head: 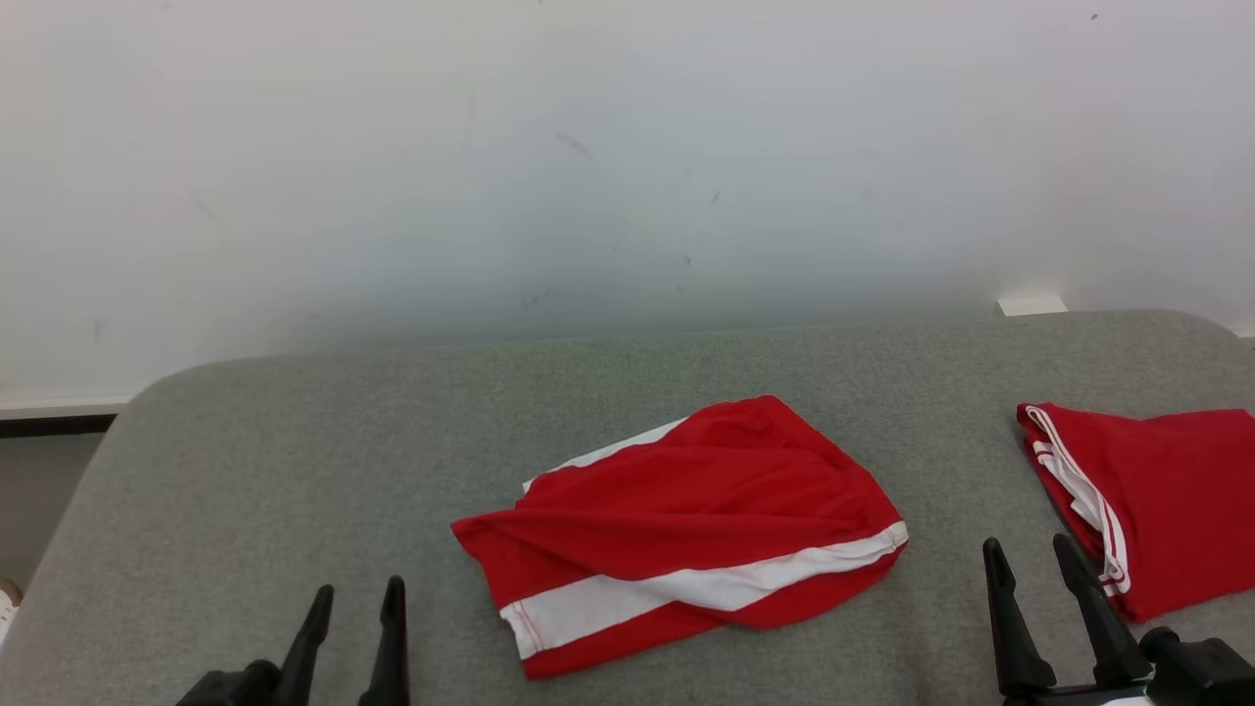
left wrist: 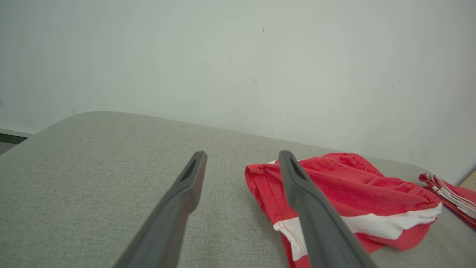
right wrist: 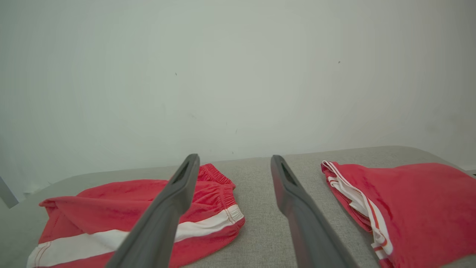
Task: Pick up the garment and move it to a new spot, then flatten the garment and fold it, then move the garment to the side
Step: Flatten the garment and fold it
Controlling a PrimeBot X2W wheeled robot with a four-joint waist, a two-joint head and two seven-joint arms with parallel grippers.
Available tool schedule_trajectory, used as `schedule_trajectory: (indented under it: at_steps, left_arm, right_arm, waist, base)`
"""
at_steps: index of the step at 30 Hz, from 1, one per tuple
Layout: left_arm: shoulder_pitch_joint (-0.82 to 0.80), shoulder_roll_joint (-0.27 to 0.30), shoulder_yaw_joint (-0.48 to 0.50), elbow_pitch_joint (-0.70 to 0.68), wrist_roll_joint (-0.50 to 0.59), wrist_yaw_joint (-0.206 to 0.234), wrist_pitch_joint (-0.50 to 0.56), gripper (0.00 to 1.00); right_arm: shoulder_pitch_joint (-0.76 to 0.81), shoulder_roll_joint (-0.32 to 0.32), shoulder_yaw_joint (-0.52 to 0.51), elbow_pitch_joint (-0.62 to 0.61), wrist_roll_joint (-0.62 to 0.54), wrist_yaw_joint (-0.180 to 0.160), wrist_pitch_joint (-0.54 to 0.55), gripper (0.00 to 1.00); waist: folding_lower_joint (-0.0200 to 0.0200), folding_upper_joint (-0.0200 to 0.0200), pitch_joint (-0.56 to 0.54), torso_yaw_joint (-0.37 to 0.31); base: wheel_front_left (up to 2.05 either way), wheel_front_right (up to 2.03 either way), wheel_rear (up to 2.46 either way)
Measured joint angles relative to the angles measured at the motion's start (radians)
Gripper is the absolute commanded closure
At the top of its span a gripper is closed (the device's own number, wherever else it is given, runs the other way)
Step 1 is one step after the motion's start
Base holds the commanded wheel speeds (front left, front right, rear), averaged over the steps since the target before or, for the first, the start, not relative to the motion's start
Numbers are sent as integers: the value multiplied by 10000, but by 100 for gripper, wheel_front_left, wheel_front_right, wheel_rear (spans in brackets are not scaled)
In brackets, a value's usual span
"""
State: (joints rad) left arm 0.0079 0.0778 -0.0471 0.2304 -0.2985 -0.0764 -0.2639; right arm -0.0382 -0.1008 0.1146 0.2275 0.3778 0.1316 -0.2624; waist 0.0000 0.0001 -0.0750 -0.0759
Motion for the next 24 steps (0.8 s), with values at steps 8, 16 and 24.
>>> schedule_trajectory:
  at_steps: [8, 16, 24]
  left_arm:
    - [-155, -144, -497, 637, -19, -295, 2, 0]
    - [-884, -238, -1718, 1499, -552, -470, 662, 0]
    - [-1743, -242, -2773, 2197, -905, -520, 1605, 0]
  right_arm:
    - [-379, -504, 846, 963, -184, 0, 360, 0]
    - [-1967, -1218, 2019, 2554, 522, 0, 982, 0]
    - [-3556, -1856, 3753, 4203, 1626, 0, 1824, 0]
  waist:
    - [0, 0, 98, 31]
    - [0, 0, 382, 260]
    - [0, 0, 810, 593]
  base:
    - [0, 0, 0]
    - [0, 0, 0]
    - [0, 0, 0]
